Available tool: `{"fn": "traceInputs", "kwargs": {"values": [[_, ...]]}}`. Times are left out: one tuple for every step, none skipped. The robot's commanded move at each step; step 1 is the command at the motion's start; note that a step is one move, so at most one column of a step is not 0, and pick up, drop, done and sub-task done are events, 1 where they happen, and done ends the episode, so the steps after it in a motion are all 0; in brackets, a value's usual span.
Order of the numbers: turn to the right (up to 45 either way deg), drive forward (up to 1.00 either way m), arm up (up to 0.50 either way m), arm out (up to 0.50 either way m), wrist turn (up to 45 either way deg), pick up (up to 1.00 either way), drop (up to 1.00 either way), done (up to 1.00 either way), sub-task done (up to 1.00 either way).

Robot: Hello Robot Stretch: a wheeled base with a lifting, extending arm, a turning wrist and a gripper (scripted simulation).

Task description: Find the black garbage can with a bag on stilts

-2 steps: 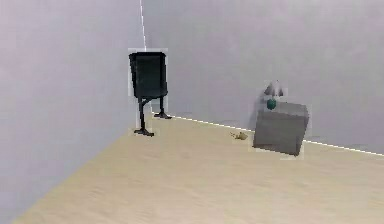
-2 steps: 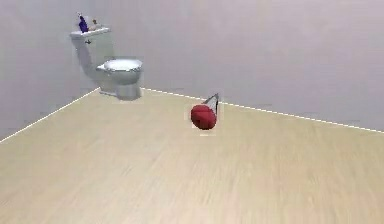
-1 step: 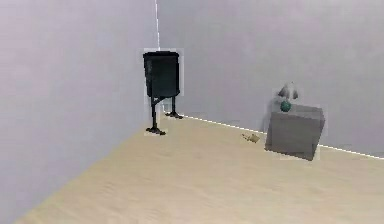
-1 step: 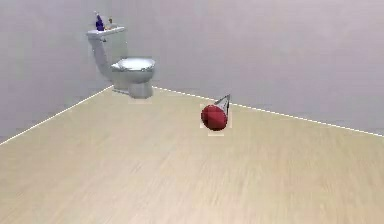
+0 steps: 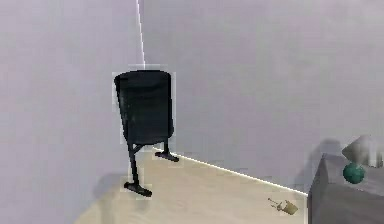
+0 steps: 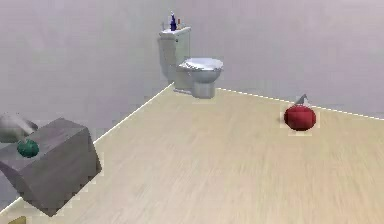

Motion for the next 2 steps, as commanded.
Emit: {"fn": "traceInputs", "kwargs": {"values": [[0.0,0.6,0.0,0.0,0.0,0.0,0.0,0.0,0.0],[-18.0,0.0,0.0,0.0,0.0,0.0,0.0,0.0,0.0]]}}
